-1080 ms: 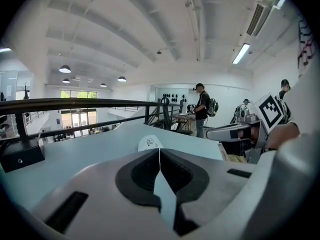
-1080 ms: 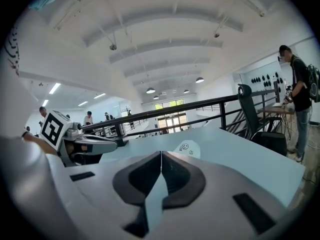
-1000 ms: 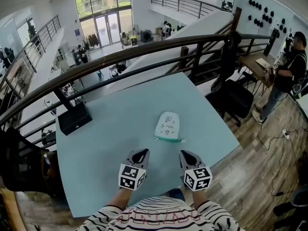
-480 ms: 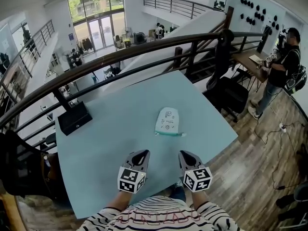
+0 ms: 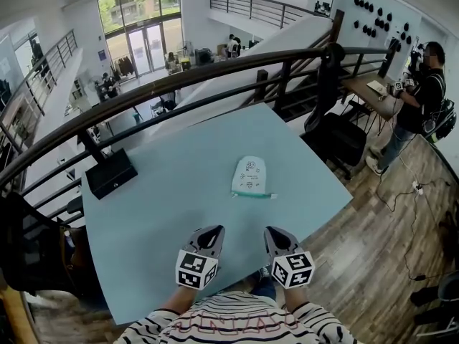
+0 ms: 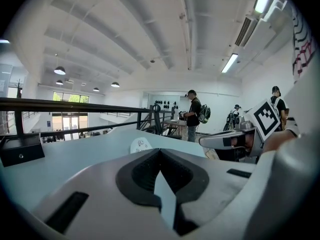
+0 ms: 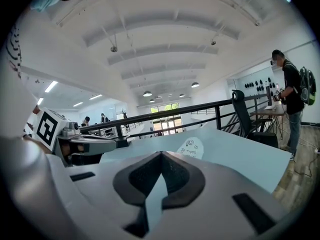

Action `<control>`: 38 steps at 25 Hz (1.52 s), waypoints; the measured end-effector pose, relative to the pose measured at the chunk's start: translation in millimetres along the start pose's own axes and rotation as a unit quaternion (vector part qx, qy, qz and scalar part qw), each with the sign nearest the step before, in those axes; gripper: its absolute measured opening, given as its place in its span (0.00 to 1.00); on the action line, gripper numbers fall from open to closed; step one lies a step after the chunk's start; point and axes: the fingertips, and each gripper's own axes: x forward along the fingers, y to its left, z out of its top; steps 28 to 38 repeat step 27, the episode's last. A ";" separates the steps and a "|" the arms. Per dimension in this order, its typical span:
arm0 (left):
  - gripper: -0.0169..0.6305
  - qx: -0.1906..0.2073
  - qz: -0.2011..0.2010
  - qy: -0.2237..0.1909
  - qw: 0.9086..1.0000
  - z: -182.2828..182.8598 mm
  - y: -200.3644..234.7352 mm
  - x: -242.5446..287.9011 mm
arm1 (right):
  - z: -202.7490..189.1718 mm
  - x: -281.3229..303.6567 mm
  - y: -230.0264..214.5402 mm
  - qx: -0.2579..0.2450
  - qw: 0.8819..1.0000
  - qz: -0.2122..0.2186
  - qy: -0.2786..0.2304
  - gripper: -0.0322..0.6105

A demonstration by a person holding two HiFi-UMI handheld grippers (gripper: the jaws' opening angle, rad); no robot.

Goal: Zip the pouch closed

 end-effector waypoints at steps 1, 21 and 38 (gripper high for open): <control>0.06 0.000 0.000 0.000 1.000 -0.2 0.3 -0.9 | 0.2 -0.4 0.8 -0.001 1.000 -0.001 0.000 0.09; 0.06 0.014 -0.003 0.000 1.000 -1.8 -10.4 -7.9 | -4.2 -11.0 3.4 -0.002 1.000 -0.007 0.001 0.09; 0.06 0.011 -0.002 0.000 1.000 -7.6 -7.0 -6.8 | -9.5 -8.6 2.6 0.000 1.000 -0.010 0.001 0.09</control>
